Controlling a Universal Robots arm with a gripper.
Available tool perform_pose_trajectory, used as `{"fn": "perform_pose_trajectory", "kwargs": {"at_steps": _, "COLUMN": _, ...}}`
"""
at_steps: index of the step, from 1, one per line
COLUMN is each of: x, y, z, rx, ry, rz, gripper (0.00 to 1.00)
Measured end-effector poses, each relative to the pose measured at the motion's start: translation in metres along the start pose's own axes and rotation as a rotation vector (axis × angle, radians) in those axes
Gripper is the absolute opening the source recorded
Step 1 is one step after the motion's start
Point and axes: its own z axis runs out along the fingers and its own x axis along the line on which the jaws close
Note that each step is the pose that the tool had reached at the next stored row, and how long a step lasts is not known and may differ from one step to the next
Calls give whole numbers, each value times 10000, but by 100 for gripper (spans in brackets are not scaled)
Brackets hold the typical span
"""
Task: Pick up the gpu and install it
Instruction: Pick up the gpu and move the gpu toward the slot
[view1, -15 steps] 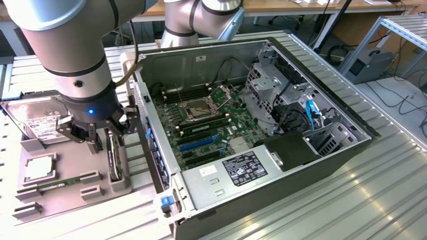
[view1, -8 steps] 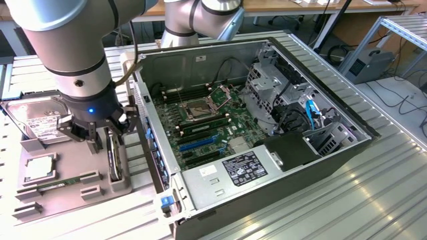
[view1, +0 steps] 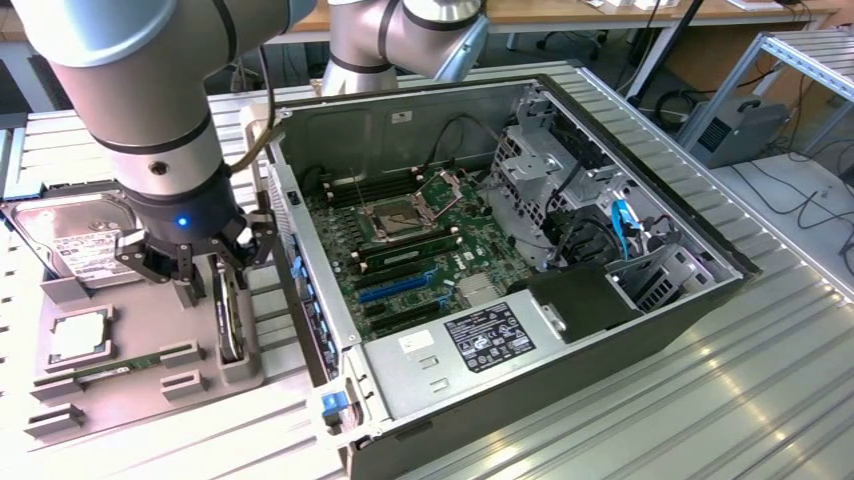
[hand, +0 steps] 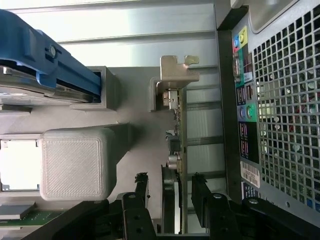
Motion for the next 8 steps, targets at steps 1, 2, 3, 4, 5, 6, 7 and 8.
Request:
{"fn": "perform_pose_trajectory", "kwargs": {"at_steps": 1, "x": 1, "y": 3, "z": 5, "rx": 0, "ry": 0, "rz": 0, "gripper": 48}}
{"fn": "perform_pose_trajectory", "kwargs": {"at_steps": 2, "x": 1, "y": 5, "z": 11, "rx": -1, "ry": -1, "rz": 0, "gripper": 48}}
{"fn": "perform_pose_trajectory", "kwargs": {"at_steps": 3, "x": 3, "y": 7, "z": 15, "rx": -1, "ry": -1, "rz": 1, "gripper": 48}}
{"fn": "perform_pose_trajectory", "kwargs": {"at_steps": 4, "x": 3, "y": 8, "z": 20, "rx": -1, "ry": -1, "rz": 0, "gripper": 48}}
{"fn": "perform_pose_trajectory", "kwargs": {"at_steps": 5, "x": 5, "y": 11, "z": 28, "rx": 0, "ry": 1, "rz": 0, "gripper": 48}}
{"fn": "perform_pose_trajectory", "kwargs": {"at_steps": 6, "x": 6, "y": 12, "z": 35, "rx": 0, "ry": 1, "rz": 1, "gripper": 48}}
{"fn": "perform_pose_trajectory", "kwargs": {"at_steps": 7, "x": 6, "y": 11, "z": 37, "rx": 1, "ry": 2, "rz": 0, "gripper": 48}}
{"fn": "perform_pose_trajectory", "kwargs": {"at_steps": 8, "x": 6, "y": 12, "z": 37, "rx": 2, "ry": 2, "rz": 1, "gripper": 48}}
